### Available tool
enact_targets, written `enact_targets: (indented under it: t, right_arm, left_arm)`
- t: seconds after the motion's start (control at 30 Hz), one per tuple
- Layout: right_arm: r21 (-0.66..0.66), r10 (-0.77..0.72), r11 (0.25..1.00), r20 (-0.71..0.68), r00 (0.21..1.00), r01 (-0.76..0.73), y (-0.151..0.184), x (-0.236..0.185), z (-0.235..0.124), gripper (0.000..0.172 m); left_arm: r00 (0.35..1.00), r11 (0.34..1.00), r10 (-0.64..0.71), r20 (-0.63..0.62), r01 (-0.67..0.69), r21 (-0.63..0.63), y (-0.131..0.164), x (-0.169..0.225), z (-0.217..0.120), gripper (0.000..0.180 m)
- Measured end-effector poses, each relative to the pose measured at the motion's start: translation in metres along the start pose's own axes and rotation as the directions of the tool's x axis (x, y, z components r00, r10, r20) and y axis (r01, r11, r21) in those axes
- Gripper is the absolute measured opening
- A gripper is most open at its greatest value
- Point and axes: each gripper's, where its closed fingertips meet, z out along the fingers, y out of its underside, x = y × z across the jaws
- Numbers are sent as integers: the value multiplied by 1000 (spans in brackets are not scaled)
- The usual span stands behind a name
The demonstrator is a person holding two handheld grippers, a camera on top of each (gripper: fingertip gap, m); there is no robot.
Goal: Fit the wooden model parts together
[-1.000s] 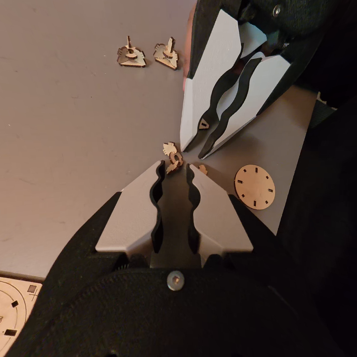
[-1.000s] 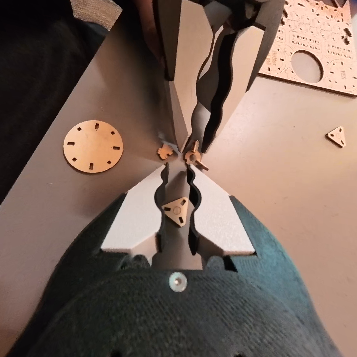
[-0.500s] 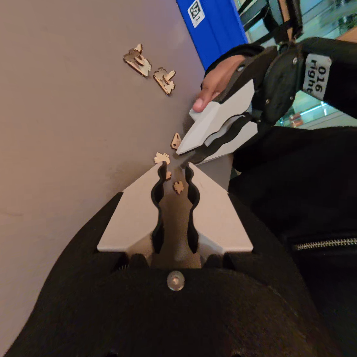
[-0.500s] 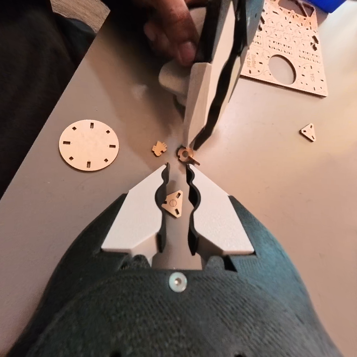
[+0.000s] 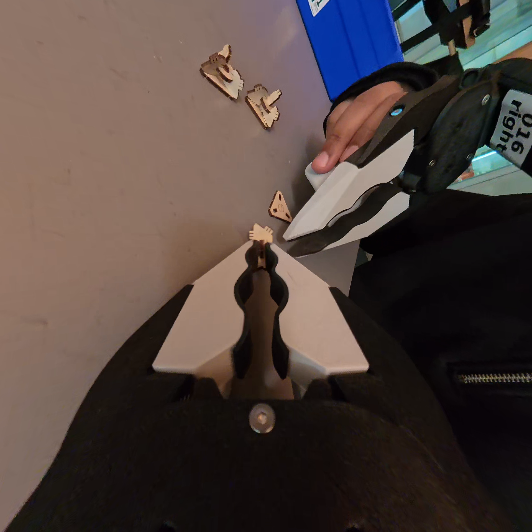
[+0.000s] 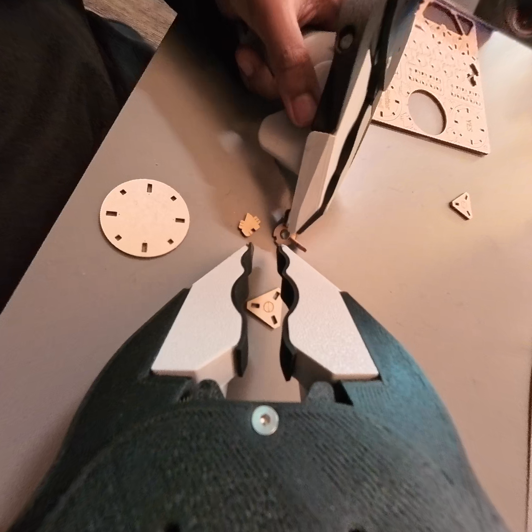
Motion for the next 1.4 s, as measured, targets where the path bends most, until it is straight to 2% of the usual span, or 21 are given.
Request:
enact_targets:
  t: [0.17, 0.3, 0.4, 0.57, 0.63, 0.73, 0.8, 0.87, 1.0, 1.17, 1.4]
  right_arm:
    - [5, 9, 1000, 20, 1000, -9, -4, -6, 4, 19]
    - [14, 42, 999, 29, 999, -42, -7, -7, 5, 24]
    - [9, 94, 995, 37, 995, -94, -3, -6, 7, 25]
    - [50, 183, 981, 94, 979, -189, -9, -12, 14, 34]
    - [21, 210, 977, 38, 977, -211, -3, -2, 17, 34]
    - [-13, 261, 964, -131, 956, -265, 12, 28, 12, 30]
    - [2, 292, 955, -171, 941, -296, 15, 37, 8, 30]
    - [43, 319, 948, -151, 936, -316, 10, 37, 6, 31]
    - [83, 342, 939, -134, 930, -333, 0, 35, 10, 34]
    - [48, 371, 929, -84, 925, -368, 2, 28, 24, 33]
    - [77, 477, 876, 22, 879, -477, -3, 30, 30, 30]
  left_arm:
    - [998, 999, -17, -59, 18, 27, -4, 5, -4, 2]
    - [992, 992, -8, -125, 23, 124, -16, 11, -14, 2]
    - [988, 981, 9, -156, 21, 192, -25, 15, -21, 1]
    - [986, 977, 25, -163, 11, 215, -27, 16, -24, 1]
    - [985, 975, 24, -171, 14, 220, -27, 17, -25, 1]
    - [984, 970, 31, -176, 13, 244, -29, 18, -28, 1]
    - [983, 965, 33, -178, 15, 262, -31, 18, -30, 1]
    - [983, 956, 43, -178, 11, 293, -35, 18, -33, 1]
    - [987, 894, 67, -144, 5, 449, -52, 13, -54, 1]
    - [987, 899, 68, -146, 3, 438, -51, 13, -53, 1]
    - [985, 896, 57, -163, 22, 443, -51, 13, -54, 1]
